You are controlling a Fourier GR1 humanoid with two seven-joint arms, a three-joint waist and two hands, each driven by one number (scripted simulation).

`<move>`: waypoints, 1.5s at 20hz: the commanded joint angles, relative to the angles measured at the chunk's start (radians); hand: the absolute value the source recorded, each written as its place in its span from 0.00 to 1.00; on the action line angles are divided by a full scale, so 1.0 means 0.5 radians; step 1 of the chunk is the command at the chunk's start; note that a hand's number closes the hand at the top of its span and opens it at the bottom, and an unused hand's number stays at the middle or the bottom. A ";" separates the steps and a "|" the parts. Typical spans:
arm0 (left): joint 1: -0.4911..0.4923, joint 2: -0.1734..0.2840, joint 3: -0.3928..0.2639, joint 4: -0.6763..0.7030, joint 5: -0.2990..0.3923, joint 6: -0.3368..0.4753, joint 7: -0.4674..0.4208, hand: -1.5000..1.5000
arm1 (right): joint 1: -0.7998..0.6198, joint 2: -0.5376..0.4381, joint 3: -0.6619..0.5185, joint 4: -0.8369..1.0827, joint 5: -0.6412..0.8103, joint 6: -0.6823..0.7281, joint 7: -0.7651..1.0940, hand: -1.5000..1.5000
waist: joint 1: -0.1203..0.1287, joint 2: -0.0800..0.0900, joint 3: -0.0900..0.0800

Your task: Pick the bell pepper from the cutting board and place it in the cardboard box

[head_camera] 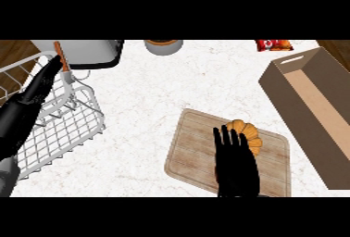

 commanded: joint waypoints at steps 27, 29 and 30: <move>0.036 -0.286 -0.072 0.191 -0.085 -0.129 -0.018 0.50 | 0.142 0.027 -0.139 0.443 0.473 -0.195 -0.450 1.00 | 0.002 0.046 -0.036; -0.061 -0.266 -0.071 0.139 -0.067 -0.158 0.141 0.50 | 0.071 0.103 -0.112 0.509 0.525 -0.180 -0.416 1.00 | 0.006 0.045 -0.035; -0.036 -0.250 -0.017 0.210 -0.037 -0.182 0.103 0.50 | 0.134 0.004 -0.112 0.417 0.521 -0.213 -0.483 1.00 | -0.008 0.044 -0.036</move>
